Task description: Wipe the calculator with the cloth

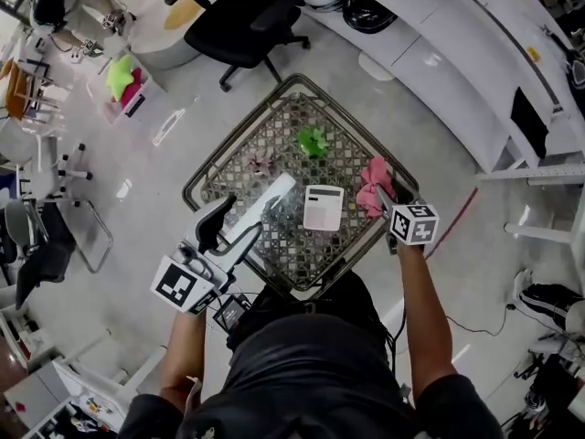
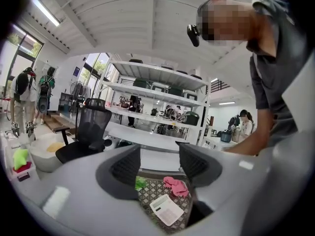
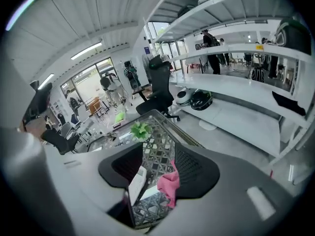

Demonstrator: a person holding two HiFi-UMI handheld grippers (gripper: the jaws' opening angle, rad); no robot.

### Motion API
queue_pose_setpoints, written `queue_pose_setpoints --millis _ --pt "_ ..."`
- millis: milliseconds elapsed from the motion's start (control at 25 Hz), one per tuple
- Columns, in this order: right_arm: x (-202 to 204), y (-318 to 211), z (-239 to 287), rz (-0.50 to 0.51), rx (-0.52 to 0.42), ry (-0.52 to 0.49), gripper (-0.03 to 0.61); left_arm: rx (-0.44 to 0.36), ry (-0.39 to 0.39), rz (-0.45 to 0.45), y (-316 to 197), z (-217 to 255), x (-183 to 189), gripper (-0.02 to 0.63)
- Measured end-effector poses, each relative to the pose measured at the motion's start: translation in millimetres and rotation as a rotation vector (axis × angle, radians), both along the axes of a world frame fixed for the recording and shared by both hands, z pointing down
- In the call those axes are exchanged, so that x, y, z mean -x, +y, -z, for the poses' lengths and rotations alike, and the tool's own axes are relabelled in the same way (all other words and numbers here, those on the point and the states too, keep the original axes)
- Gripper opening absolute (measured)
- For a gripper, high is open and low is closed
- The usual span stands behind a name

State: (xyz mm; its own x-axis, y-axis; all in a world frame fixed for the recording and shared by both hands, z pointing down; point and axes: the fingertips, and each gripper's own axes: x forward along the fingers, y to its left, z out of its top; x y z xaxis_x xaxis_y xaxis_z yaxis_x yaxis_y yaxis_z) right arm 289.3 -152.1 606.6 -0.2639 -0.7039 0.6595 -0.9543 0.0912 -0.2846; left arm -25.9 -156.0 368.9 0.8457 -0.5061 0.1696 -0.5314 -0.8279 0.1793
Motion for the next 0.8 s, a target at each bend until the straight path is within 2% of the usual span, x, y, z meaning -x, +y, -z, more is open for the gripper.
queue_pose_setpoints --millis 160,360,680,800 --pt "-1 -9 -46 0.006 0.057 -0.012 0.206 0.018 -0.022 0.009 -1 -15 2 0.288" --pt "-5 -6 -97 0.030 0.169 0.029 0.246 0.042 -0.027 0.025 0 -28 5 0.288" --pt "-11 16 -171 0.047 0.343 0.087 0.252 0.066 -0.044 0.044 3 -43 12 0.288" --pt "-13 22 -185 0.052 0.367 0.126 0.250 0.078 -0.031 0.045 5 -43 11 0.288"
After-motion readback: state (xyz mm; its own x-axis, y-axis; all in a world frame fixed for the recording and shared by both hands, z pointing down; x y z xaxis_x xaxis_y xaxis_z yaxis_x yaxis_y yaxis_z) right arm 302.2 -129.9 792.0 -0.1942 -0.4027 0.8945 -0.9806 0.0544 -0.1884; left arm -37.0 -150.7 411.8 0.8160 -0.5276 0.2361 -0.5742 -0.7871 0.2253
